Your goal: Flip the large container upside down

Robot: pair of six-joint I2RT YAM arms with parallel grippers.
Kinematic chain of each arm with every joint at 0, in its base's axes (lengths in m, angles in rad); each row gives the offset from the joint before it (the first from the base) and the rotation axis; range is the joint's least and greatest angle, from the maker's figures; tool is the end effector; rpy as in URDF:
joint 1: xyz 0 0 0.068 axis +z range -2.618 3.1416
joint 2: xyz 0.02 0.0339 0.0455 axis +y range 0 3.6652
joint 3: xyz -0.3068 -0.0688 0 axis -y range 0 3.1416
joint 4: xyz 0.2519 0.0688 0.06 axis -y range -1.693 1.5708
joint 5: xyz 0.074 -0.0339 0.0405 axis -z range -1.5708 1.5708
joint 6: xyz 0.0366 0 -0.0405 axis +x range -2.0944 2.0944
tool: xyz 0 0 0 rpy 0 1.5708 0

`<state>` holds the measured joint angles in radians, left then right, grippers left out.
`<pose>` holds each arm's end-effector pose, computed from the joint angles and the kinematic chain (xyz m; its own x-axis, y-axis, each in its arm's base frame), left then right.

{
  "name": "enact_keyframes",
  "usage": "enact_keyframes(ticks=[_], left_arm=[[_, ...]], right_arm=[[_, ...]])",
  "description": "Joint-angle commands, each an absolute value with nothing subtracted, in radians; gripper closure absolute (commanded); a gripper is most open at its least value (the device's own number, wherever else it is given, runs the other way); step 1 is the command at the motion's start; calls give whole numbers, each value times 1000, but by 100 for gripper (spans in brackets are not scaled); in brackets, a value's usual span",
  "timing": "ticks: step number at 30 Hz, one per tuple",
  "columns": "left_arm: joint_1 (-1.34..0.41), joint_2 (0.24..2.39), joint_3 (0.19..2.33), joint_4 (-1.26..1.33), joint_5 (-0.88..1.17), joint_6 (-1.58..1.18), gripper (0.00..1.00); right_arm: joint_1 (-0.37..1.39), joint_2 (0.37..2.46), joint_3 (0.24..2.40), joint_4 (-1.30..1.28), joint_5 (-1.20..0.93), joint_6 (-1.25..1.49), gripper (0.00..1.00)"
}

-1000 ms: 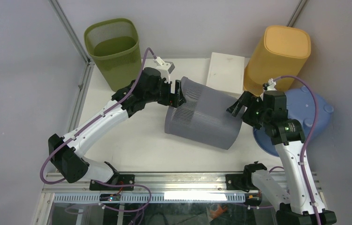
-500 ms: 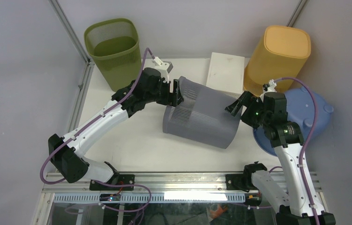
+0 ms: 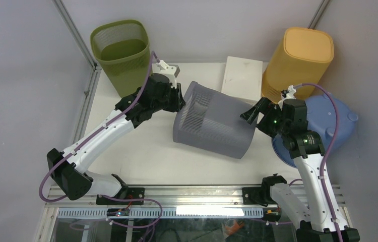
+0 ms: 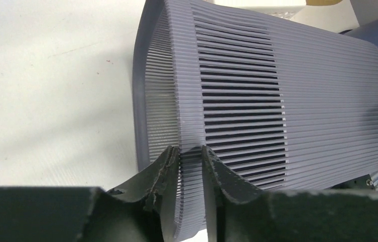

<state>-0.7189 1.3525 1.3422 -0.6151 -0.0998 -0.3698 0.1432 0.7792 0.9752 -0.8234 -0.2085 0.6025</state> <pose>0.2248 -0.1919 0.4058 -0.6256 0.0696 -0.7770 0.3951 0.8871 -0.2386 0.1236 0.0255 0.3725 -0.6518 0.4662 -0.5981 0.0776 0.8256 0.5589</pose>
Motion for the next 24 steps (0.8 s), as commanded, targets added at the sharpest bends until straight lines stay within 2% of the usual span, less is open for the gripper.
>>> enact_keyframes(ticks=[1,3,13,17,21,24], left_arm=[[-717,1332,1339,-593,-75,-357,80],[-717,1339,1336,-593,-65,-357,86],[-717,1369,1323,-594,-63,-350,86],[-718,1367,1322,-594,-59,-350,83],[-717,1362,1321,-594,-58,-345,72],[-718,1357,1322,-590,-52,-347,72]], right_arm=[[138,777,976,-775,-253,615,5],[138,775,976,-769,-264,618,6],[138,755,993,-750,-292,644,8],[138,772,962,-804,-207,644,7],[138,768,951,-826,-156,646,7],[138,758,968,-826,-144,642,7]])
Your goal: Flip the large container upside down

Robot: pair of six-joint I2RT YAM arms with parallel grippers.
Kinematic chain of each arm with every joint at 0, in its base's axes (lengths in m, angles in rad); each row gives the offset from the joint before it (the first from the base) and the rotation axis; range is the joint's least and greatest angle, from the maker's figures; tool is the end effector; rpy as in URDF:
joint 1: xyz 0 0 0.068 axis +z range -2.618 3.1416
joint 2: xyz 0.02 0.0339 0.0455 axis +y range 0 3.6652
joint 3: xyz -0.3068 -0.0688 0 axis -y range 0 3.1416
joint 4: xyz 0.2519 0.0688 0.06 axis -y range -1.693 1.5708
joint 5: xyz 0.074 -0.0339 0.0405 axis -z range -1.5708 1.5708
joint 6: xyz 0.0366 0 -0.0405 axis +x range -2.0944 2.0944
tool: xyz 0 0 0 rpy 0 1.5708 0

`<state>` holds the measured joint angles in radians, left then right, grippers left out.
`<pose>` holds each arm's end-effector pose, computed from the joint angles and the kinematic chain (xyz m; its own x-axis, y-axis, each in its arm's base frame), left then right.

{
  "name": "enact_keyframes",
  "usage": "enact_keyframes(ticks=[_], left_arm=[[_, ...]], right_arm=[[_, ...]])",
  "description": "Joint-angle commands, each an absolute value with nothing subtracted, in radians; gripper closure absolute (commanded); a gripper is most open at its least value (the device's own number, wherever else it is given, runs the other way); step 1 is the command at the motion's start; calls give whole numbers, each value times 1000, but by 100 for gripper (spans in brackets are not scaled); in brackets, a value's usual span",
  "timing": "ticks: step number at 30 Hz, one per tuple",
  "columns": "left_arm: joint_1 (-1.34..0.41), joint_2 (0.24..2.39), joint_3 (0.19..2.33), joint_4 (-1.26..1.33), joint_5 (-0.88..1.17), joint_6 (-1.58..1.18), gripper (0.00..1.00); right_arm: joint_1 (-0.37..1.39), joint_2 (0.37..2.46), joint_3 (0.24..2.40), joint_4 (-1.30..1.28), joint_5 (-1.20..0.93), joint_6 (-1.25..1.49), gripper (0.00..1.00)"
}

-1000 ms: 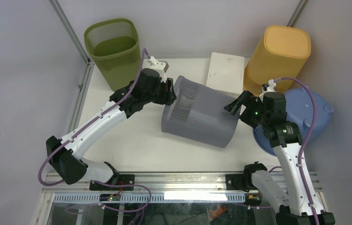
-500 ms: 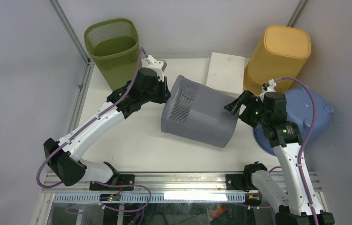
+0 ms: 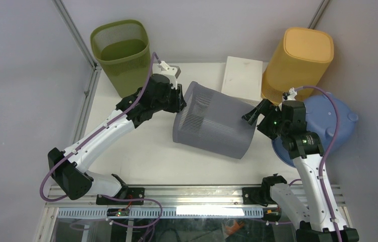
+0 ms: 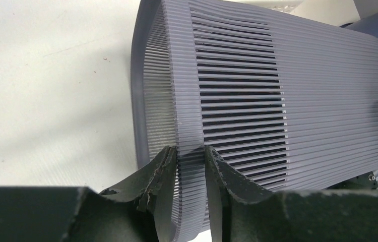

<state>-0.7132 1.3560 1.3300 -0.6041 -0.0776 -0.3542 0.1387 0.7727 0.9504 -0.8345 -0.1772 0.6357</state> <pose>0.2267 -0.1923 0.4016 -0.6278 0.0858 -0.7737 0.4128 0.8793 -0.2374 0.1227 0.0236 0.3641 -0.6495 0.4994 -0.5733 0.1383 0.8190 0.5568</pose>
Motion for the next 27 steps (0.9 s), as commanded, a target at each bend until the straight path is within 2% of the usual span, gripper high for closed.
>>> enact_keyframes(ticks=[1,9,15,27], left_arm=[[-718,1358,1322,-587,-50,-345,73],[-718,1392,1307,-585,-37,-346,83],[-717,1394,1305,-585,-36,-344,84],[-718,1418,1295,-581,-25,-341,84]], right_arm=[[138,757,973,-826,-140,641,7],[138,758,924,-783,-193,654,6],[138,741,906,-711,-286,674,6],[138,747,1160,-730,-369,686,8]])
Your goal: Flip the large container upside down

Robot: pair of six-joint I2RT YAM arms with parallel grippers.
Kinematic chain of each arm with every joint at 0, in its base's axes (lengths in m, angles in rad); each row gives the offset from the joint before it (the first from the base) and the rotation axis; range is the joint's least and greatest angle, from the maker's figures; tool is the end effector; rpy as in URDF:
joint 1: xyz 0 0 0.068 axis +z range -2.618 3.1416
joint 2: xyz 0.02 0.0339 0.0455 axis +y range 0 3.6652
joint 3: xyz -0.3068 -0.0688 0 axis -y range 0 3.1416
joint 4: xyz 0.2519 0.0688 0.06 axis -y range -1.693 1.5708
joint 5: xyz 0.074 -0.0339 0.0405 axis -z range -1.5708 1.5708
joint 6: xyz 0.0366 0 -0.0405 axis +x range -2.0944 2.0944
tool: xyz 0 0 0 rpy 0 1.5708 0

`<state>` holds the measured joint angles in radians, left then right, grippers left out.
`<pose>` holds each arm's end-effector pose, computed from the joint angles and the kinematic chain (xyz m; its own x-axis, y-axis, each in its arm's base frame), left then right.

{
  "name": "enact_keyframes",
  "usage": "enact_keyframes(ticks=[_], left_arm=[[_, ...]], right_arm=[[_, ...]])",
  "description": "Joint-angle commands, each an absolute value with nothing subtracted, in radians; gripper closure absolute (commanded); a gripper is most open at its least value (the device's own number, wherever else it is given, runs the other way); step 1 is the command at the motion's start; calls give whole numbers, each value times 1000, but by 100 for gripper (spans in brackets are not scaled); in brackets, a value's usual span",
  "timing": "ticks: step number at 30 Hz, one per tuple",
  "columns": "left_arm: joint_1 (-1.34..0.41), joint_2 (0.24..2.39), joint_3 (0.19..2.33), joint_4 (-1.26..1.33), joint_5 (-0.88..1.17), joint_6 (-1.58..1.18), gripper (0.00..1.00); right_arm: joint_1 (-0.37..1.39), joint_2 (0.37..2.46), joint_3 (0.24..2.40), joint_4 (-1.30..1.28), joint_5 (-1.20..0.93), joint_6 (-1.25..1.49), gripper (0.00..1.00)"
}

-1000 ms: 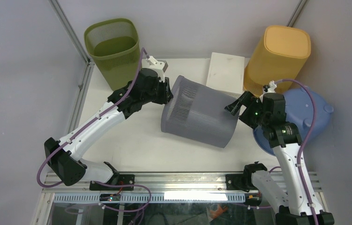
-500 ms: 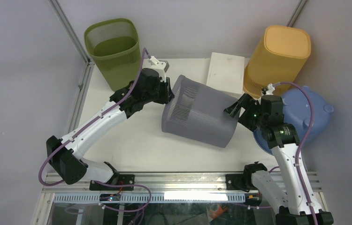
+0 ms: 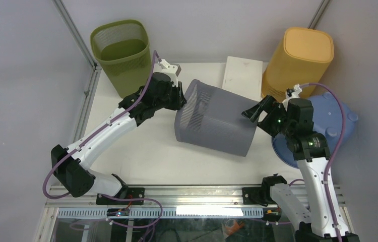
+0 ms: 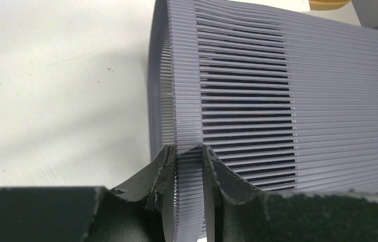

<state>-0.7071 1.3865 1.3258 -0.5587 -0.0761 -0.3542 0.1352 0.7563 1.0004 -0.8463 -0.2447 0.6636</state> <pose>0.2366 -0.1985 0.3956 -0.6223 0.0769 -0.7790 0.4103 0.8795 -0.2410 0.1148 0.0246 0.3811 -0.6446 0.5154 -0.5647 0.0869 0.7832 0.6157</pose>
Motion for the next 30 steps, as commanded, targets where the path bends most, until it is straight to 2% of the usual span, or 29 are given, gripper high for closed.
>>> enact_keyframes(ticks=[1,8,16,30], left_arm=[[-717,1419,1295,-580,-26,-339,84],[-718,1424,1286,-547,15,-346,84],[-717,1492,1266,-493,62,-364,83],[-717,1545,1207,-448,78,-395,82]], right_arm=[[138,751,1189,-726,-384,691,8],[138,822,1341,-637,-516,714,8],[146,904,1241,-384,-595,816,9],[212,964,1231,-388,-553,771,9]])
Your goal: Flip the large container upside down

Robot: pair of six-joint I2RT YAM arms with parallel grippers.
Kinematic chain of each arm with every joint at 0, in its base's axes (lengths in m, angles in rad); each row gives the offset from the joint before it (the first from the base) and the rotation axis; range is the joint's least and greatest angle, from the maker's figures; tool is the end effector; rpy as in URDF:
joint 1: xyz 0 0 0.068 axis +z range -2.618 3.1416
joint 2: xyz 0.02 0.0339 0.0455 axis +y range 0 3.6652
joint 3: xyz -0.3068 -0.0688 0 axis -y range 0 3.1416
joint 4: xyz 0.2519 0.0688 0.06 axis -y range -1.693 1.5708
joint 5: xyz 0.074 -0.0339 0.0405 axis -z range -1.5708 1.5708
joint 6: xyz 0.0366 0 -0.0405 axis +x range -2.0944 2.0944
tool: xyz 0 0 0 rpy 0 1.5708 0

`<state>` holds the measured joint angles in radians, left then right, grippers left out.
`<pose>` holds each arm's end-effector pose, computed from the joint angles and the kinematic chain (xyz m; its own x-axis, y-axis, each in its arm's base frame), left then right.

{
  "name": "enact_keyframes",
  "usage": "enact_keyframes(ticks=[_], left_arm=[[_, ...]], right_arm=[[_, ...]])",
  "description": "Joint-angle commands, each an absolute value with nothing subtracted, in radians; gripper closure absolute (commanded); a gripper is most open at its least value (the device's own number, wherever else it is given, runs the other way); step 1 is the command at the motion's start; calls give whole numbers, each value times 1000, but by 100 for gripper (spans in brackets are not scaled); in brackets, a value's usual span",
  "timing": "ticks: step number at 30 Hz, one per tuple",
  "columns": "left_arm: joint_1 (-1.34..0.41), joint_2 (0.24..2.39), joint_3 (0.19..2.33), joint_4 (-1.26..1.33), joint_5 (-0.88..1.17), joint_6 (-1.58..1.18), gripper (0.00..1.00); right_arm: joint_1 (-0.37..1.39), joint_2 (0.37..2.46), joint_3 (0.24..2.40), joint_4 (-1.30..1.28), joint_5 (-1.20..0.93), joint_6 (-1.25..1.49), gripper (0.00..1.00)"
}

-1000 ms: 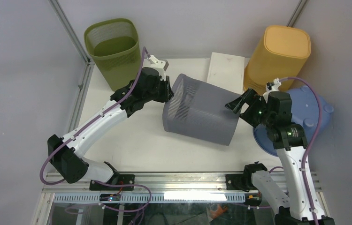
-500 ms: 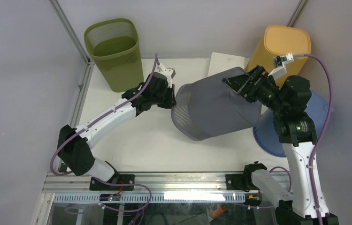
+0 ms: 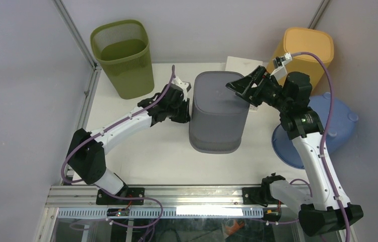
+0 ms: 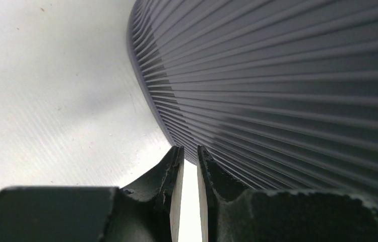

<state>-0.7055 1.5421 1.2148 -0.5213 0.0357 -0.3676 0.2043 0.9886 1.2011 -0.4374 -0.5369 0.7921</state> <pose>0.2596 -0.2228 0.3130 -0.7724 0.1861 -0.6072 0.4162 0.8706 -0.2626 0.1800 0.0564 0.4580 -0.6250 0.4952 -0.6035 -0.3099 0.5521 0.7740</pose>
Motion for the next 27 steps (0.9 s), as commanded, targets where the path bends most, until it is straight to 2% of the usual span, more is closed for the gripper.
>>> enact_keyframes(ticks=[1,7,18,24,27], left_arm=[[-717,1548,1204,-447,78,-397,82],[-717,1574,1206,-429,88,-399,82],[-799,1723,1361,-416,109,-348,81],[-933,1883,1559,-413,111,-375,79],[-945,1917,1624,-416,158,-378,76]], right_arm=[[212,963,1239,-408,-546,759,9],[212,933,1300,-572,-427,642,9],[212,886,1462,-896,-24,421,7],[213,883,1474,-903,11,422,6],[212,887,1478,-902,-2,430,6]])
